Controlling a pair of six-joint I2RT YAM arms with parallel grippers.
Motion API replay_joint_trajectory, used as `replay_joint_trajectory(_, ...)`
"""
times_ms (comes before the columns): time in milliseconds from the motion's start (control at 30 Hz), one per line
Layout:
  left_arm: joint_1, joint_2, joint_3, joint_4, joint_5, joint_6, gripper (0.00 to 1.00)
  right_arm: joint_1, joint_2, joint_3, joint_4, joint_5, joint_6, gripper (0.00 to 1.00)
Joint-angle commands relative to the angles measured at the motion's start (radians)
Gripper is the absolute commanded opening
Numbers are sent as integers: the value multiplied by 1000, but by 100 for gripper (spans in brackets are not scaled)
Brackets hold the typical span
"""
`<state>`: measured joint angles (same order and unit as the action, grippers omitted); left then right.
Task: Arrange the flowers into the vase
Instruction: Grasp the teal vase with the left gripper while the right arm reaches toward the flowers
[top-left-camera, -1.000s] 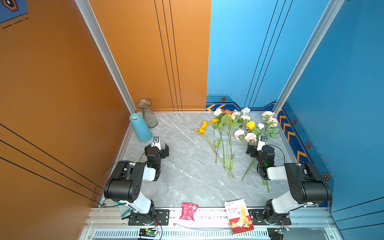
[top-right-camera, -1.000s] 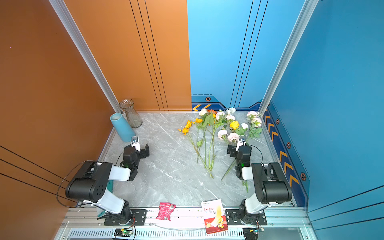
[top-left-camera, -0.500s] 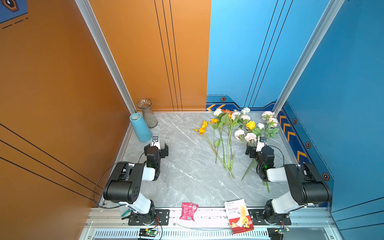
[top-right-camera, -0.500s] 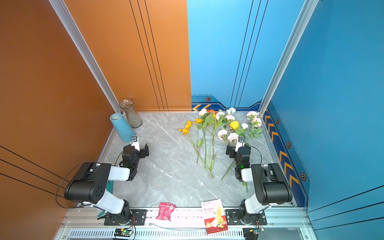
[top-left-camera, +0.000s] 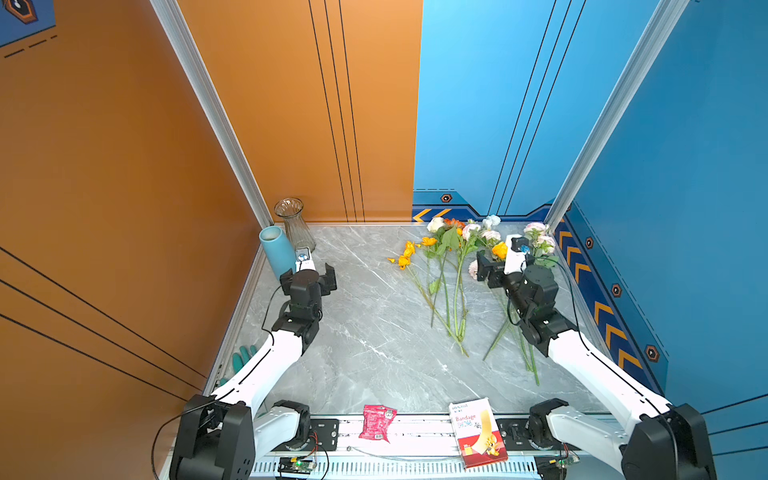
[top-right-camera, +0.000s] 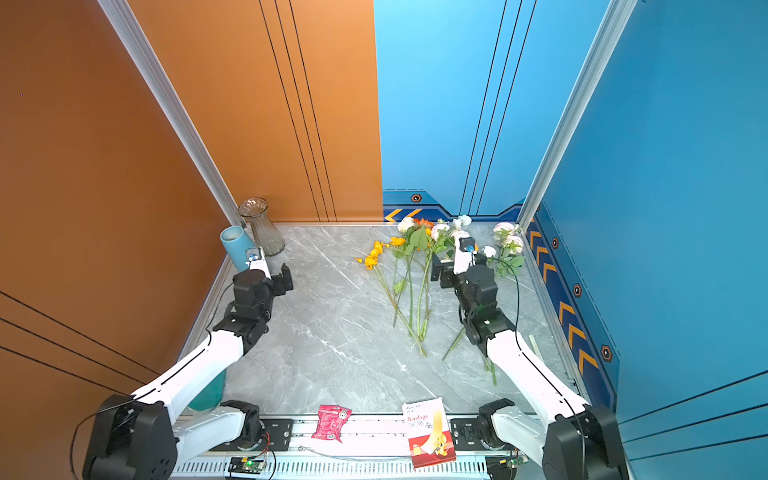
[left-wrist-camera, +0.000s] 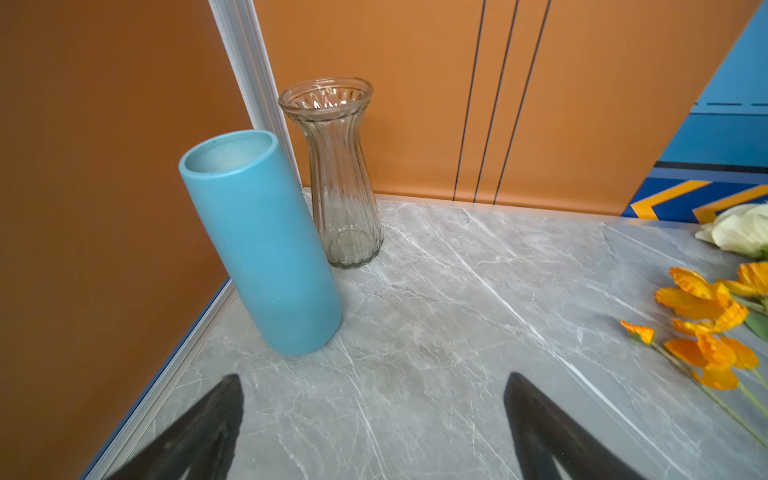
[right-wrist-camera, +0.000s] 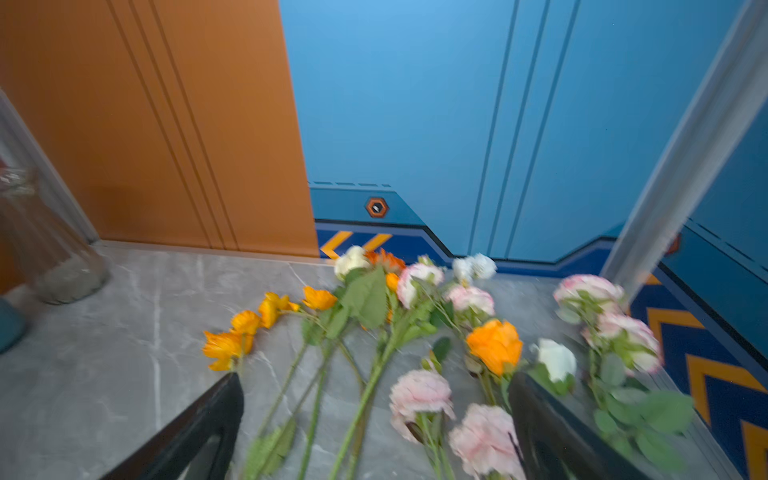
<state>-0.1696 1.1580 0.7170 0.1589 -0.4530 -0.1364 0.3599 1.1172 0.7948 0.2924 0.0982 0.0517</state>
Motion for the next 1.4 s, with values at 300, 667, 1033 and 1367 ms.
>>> replay_joint_trajectory(300,182,210,648,-812,-13,-91,98,430,404,581,-415,-143,27,100)
replay_joint_trajectory(667,323,409,870,-836,249,7,98,654,457,502,-241,-225,-37,100)
replay_joint_trajectory(1033,354,532,941,-766,246,35,98,676,451,437,-227,-250,12,100)
replay_joint_trajectory(1367,386,623,974,-722,307,30,98,679,435,374,-202,-247,40,100)
